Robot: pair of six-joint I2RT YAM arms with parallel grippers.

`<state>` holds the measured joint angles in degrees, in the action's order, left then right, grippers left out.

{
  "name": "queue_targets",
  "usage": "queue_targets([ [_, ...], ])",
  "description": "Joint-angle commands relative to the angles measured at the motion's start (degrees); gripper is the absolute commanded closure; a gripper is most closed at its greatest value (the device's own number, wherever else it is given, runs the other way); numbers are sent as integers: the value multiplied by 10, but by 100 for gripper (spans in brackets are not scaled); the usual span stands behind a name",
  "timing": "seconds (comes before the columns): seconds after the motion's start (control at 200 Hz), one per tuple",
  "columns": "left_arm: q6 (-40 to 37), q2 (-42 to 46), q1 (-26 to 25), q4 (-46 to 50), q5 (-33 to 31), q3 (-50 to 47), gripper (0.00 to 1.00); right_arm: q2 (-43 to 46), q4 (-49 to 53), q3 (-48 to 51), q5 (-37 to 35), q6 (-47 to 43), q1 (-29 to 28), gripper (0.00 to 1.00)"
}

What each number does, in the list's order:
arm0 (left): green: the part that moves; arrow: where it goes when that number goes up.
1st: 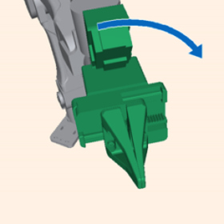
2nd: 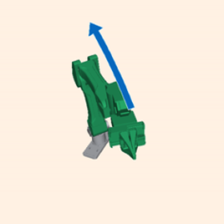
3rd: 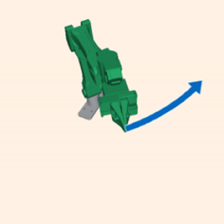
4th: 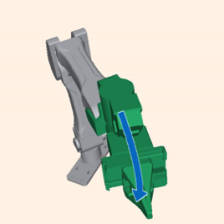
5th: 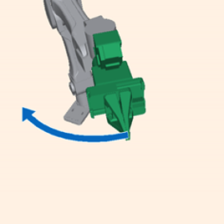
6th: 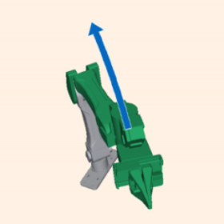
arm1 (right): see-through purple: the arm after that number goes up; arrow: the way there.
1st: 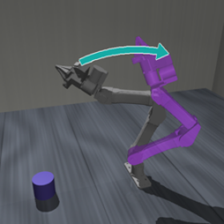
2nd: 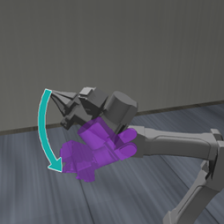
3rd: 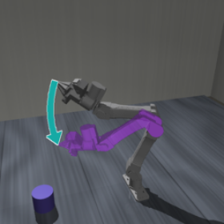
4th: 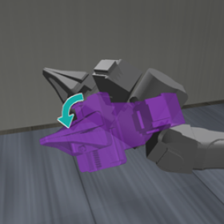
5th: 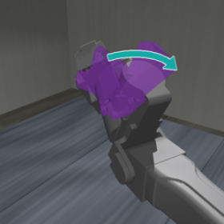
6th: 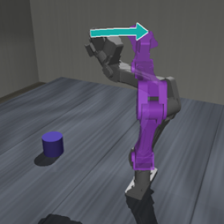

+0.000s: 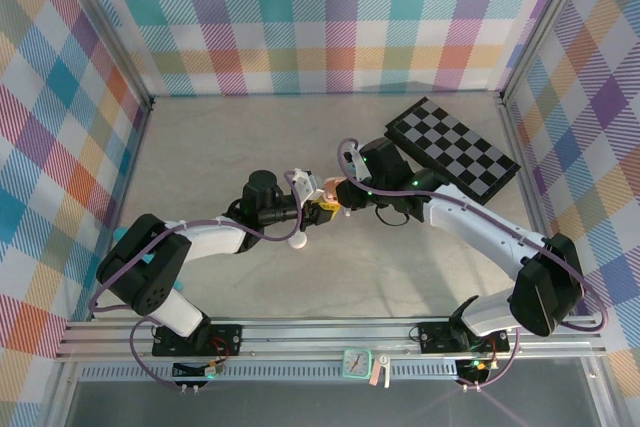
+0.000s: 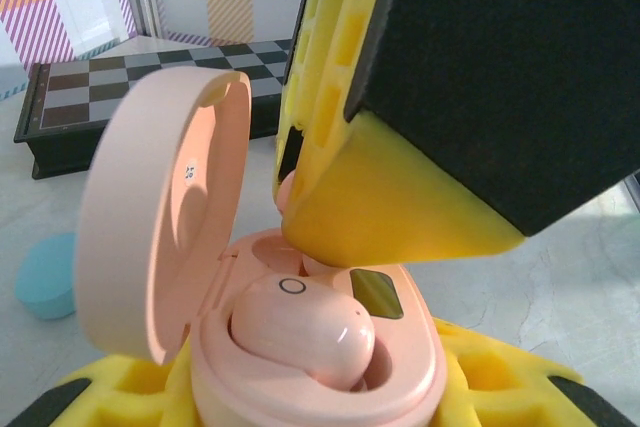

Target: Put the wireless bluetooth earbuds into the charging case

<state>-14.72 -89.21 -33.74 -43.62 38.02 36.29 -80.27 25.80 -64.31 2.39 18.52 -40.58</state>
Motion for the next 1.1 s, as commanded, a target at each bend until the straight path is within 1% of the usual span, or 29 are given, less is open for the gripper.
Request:
queue_targets([
  [0.0, 4, 8, -5, -37, 10, 16, 65, 9, 0, -9, 13, -10, -5, 74],
  [0.2, 18, -5, -5, -61, 14, 16, 65, 29, -7, -3, 26, -9, -5, 72],
  [0.325, 20, -10, -5, -64, 16, 16, 65, 35, -15, -1, 38, -7, -6, 66],
  [0.49, 19, -11, -5, -62, 16, 15, 65, 32, -18, -3, 42, -6, -5, 64],
  [0.685, 18, -6, -5, -70, 12, 7, 65, 47, -7, -1, 26, -11, -5, 53],
  [0.84, 21, -9, -3, -84, 12, 1, 65, 97, -30, 34, 15, -23, -4, 44],
  [0.97, 16, -10, 0, -102, 14, -6, 65, 123, -70, 49, 17, 7, 2, 39],
  [1.04, 8, -10, 1, -105, 18, -9, 65, 122, -89, 46, 19, 23, 6, 38],
  [1.095, 3, -10, 1, -104, 19, -9, 65, 111, -99, 35, 38, 40, 16, 37],
])
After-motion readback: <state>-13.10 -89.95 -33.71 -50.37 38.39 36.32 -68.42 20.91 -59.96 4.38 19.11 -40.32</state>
